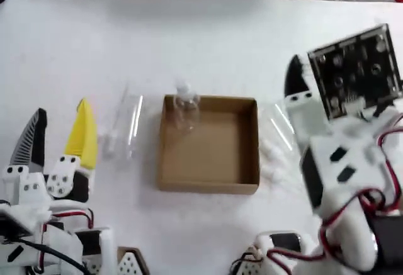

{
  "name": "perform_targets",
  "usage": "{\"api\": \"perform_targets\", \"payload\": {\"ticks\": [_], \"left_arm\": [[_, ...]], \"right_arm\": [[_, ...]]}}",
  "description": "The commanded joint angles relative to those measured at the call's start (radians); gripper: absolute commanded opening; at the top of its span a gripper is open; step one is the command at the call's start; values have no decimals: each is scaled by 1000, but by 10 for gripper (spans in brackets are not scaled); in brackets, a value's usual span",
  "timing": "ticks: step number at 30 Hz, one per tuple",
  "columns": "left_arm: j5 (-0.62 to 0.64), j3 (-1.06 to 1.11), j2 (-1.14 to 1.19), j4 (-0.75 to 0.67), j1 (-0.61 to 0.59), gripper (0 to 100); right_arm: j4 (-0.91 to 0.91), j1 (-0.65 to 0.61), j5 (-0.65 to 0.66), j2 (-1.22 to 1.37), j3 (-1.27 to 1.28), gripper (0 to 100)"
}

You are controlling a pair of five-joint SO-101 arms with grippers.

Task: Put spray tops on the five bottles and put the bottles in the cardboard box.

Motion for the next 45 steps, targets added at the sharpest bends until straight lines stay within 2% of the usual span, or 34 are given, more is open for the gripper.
{"api": "perform_targets", "payload": {"ticks": [1, 7, 13, 15, 18, 22, 26, 31, 35, 39, 42, 45], "left_arm": [[92, -61, -5, 3, 124, 194], [34, -60, -5, 3, 455, 191], [41, -61, -5, -17, 615, 192], [86, -57, -5, -12, 702, 189], [232, -17, -5, -32, 831, 192], [229, 80, -5, -68, 926, 192], [226, 195, -7, -118, 952, 227], [233, 199, -7, -72, 957, 426], [255, 230, -7, -69, 951, 408], [290, 241, -7, -69, 912, 404], [305, 238, -7, -69, 835, 404], [304, 239, -7, -69, 817, 404]], "right_arm": [[-36, -101, -72, -4, 0, 16], [-87, -225, -201, -7, 2, 16], [-182, -271, -232, -39, 3, 16], [-214, -271, -232, -44, 9, 16], [-219, -272, -238, -31, 12, 16], [-242, -280, -239, -38, 97, 16], [-257, -280, -239, -38, 193, 16], [-394, -283, -250, -39, 334, 16], [-470, -363, -348, -39, 425, 16], [-461, -453, -351, -50, 474, 16], [-464, -463, -351, -105, 512, 16], [-464, -476, -359, -176, 539, 16]]}}
